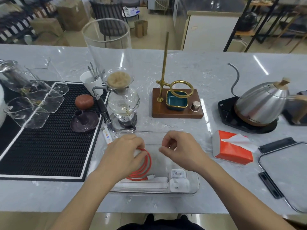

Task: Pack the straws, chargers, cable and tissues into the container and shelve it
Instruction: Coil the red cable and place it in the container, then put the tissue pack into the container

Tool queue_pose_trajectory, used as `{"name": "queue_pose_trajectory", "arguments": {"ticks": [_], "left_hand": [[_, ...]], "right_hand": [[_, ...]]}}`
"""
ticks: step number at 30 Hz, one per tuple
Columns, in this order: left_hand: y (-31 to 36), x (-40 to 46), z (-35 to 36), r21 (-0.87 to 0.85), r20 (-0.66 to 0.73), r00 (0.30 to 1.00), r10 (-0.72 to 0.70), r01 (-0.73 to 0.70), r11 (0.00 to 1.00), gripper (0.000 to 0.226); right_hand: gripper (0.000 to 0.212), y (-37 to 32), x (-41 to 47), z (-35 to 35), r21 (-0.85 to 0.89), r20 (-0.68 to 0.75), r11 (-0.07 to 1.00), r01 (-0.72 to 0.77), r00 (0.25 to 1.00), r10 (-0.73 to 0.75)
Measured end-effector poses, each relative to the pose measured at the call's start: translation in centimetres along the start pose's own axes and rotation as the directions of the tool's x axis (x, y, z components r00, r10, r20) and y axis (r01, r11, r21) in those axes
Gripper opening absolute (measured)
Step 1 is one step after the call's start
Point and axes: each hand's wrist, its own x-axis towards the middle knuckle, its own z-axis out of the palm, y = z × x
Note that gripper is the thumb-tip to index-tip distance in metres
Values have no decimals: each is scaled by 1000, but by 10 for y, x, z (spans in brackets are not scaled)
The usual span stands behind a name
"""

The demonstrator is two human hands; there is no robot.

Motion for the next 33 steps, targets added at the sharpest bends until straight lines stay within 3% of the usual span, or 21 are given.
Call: {"name": "queue_pose_trajectory", "arguments": {"ticks": [3,8,24,33], "left_hand": [[5,6,-3,-91,-75,996,-37,30,995,18],[31,19,-1,-197,-104,994,-17,-4,980,23],[121,66,28,-362,2,999,49,-46,931,35],[160,86,50,-359,65,995,75,-47,932,37]], "right_hand": [[12,4,-7,-23,29,-68,1000,9,998,-7],[11,21,-20,-62,41,-141,999,10,990,-4],[21,93,-67,-123,180,-279,976,-122,945,169],[21,137,-84,-143,236,-346,961,-146,911,223]]}}
